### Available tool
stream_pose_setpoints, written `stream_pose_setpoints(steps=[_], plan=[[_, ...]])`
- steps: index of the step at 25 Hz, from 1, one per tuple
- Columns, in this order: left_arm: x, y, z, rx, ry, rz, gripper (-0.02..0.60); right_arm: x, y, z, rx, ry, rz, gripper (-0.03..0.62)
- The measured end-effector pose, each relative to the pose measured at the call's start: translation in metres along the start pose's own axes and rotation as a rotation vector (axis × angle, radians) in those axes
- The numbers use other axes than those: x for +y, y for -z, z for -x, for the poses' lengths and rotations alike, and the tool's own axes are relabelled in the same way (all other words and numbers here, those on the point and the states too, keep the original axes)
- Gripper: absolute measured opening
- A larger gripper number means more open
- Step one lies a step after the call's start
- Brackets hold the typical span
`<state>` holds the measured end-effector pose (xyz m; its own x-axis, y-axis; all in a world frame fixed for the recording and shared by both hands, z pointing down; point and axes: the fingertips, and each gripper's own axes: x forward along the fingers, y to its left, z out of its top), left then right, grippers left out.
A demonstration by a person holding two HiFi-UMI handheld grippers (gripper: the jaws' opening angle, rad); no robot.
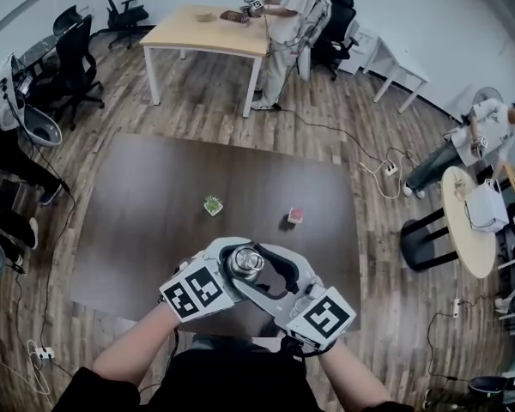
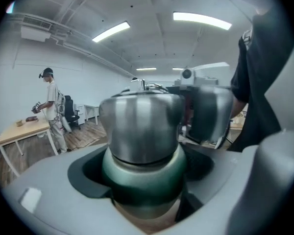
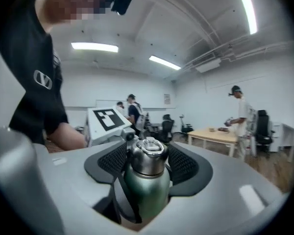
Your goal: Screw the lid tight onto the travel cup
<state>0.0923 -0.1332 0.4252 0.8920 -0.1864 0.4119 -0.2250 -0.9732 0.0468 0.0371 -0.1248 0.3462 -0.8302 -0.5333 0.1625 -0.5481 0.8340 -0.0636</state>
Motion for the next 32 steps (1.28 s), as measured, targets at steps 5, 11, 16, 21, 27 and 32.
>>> stream_pose_setpoints(steps=[5,11,16,21,27,32], plan=[[-0.015,-0.008,0.005,-0.003,0.092,-0.067,0.388,0.011,-0.003,0.019,0.09,-0.336,0.119,0.256],[-0.024,-0.002,0.001,0.036,0.097,-0.103,0.388,0.013,-0.002,0.013,0.126,-0.431,0.122,0.245],[0.013,-0.002,0.002,0.019,-0.085,0.01,0.388,-0.013,-0.001,-0.008,0.031,0.008,0.005,0.242],[0.017,0.006,-0.002,0.021,-0.142,0.05,0.387,-0.017,0.007,-0.009,0.015,0.398,-0.061,0.241],[0.012,0.004,-0.003,0.014,-0.084,0.015,0.388,-0.012,0.004,-0.006,-0.005,0.192,-0.009,0.244],[0.003,-0.004,0.008,-0.007,0.02,-0.026,0.388,-0.002,-0.021,0.011,-0.025,-0.134,0.048,0.244]])
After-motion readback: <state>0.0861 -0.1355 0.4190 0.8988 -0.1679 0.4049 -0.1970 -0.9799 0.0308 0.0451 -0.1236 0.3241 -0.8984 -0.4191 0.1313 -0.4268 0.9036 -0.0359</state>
